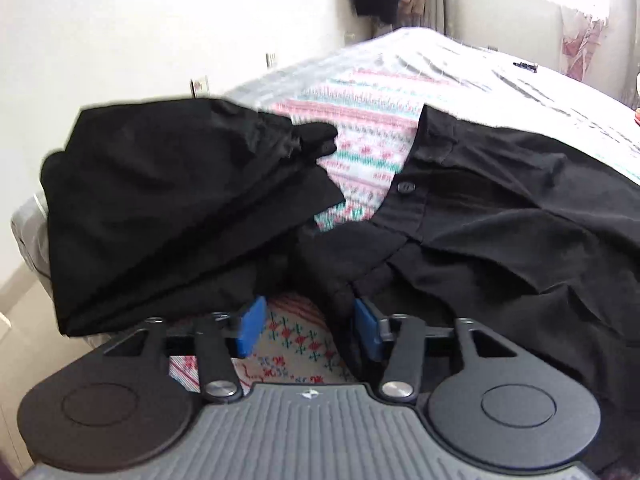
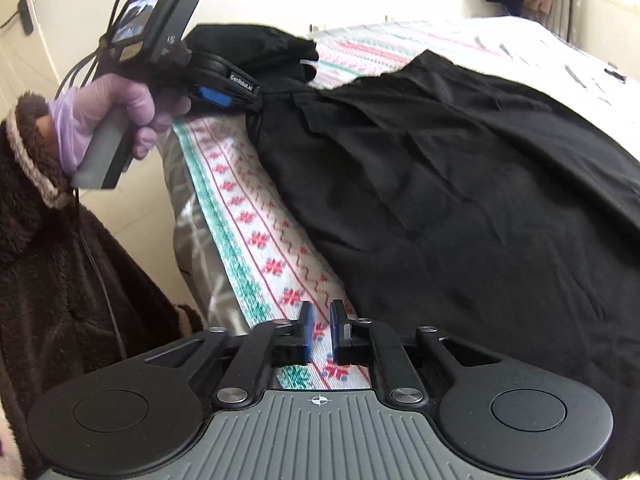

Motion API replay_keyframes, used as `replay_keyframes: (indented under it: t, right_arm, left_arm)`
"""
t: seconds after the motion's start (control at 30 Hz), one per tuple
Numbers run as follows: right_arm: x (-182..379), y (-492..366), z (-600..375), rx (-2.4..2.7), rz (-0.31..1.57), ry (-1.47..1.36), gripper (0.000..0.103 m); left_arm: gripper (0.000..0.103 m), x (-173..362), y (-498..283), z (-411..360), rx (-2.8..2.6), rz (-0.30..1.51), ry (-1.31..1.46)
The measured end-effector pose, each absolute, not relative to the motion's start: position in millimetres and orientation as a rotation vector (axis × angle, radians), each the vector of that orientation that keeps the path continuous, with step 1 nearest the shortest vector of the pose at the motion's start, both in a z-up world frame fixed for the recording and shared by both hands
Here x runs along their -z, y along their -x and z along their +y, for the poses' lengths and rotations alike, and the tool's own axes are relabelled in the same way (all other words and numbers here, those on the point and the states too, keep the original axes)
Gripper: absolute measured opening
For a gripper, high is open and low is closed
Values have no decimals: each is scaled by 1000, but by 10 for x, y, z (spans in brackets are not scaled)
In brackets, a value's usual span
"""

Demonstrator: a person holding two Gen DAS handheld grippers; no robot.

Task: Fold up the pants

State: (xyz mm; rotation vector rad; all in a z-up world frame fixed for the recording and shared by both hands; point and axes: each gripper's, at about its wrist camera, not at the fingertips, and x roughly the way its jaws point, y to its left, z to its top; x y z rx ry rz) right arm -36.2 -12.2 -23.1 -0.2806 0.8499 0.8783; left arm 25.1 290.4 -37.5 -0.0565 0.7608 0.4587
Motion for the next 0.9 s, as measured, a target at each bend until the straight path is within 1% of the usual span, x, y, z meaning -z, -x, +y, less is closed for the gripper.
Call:
replay_keyframes:
  t: [0.03, 0.07, 0.23, 0.27, 0.3, 0.37, 0.5, 0.53, 0.6, 0.77, 0.9]
  right_arm:
    - [206, 359, -137, -869, 842, 275, 22]
    - [194, 351, -130, -854, 834, 275, 27]
    - [124, 200, -203, -781, 831, 258, 31]
    - [114, 155, -226, -767, 831, 254, 39]
    - [99, 109, -255, -751, 830, 248, 50]
    - [72, 11, -314, -719, 816, 236, 58]
    - [0, -251, -414, -652, 807, 236, 58]
    - [-21, -322, -439, -634, 806, 231, 59]
    - [-58, -482, -487, -600, 805, 216, 66]
    - [-105, -875, -481, -544, 796, 235, 67]
    - [-103, -1193, -344, -546, 785, 312, 74]
  left_arm:
    - [85, 341, -239, 2875, -456, 743, 49]
    - [87, 303, -234, 2843, -445, 731, 49]
    - [96, 170, -296, 2658, -356, 723, 76]
    - [99, 155, -340, 2612, -339, 727, 86]
    - [100, 144, -388, 2573, -323, 735, 98]
    - [102, 129, -496, 2476, -284, 752, 121]
    - [103, 134, -727, 2243, -239, 770, 106]
    - [103, 145, -791, 2194, -230, 777, 96]
    - [103, 171, -909, 2118, -216, 793, 75]
    - [103, 190, -1125, 2105, -232, 830, 85]
    - [103, 165, -1258, 2181, -245, 841, 172]
